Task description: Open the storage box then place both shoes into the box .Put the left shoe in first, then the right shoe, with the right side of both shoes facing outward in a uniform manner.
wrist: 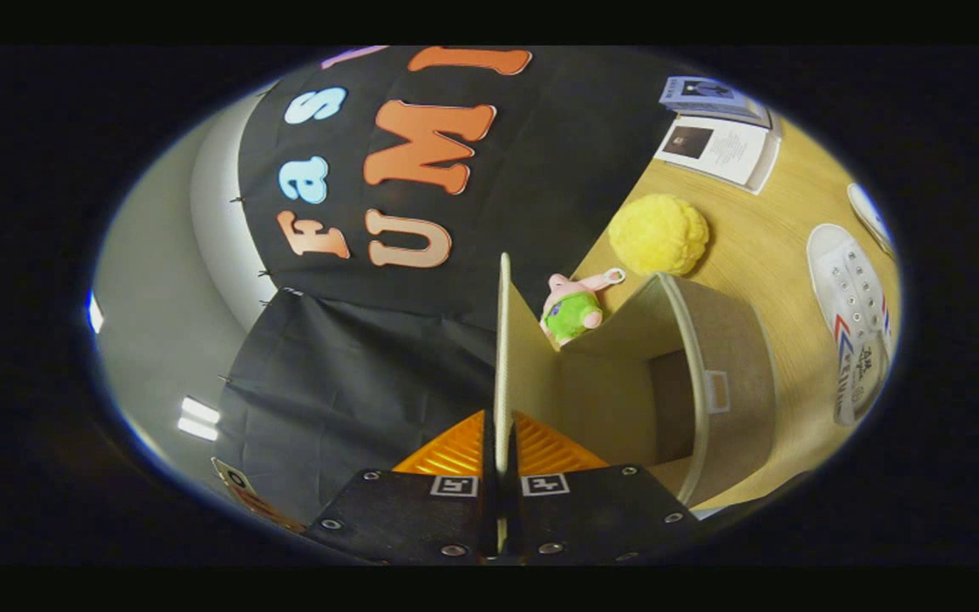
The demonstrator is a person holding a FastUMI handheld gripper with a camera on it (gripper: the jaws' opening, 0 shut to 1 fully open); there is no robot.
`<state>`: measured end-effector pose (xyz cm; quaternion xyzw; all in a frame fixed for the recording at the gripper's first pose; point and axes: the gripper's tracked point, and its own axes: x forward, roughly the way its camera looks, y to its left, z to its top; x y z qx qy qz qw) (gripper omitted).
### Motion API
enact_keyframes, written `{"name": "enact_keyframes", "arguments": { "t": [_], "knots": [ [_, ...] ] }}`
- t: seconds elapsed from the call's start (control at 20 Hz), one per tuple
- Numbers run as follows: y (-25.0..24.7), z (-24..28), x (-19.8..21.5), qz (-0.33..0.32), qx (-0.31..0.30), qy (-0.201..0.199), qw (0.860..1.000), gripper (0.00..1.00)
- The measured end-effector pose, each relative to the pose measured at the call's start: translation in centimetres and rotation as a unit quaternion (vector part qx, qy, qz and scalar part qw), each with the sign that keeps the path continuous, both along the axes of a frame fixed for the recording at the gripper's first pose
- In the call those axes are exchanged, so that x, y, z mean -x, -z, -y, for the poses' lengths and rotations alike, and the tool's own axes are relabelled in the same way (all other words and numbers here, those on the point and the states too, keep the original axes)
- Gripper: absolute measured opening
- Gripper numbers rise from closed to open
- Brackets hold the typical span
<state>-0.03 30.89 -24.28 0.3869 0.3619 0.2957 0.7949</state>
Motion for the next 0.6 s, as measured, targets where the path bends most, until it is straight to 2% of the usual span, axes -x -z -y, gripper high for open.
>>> {"name": "enact_keyframes", "arguments": {
  "t": [0.1, 0.35, 0.6],
  "knots": [
    [-1.0, -1.9, 0.2, 0.013, 0.017, 0.003, 1.0, 0.05],
    [-1.6, -6.5, 0.5, 0.045, 0.106, 0.015, 0.993, 0.06],
    [-1.6, -11.4, 0.6, 0.081, 0.189, 0.015, 0.979, 0.06]
  ]
}}
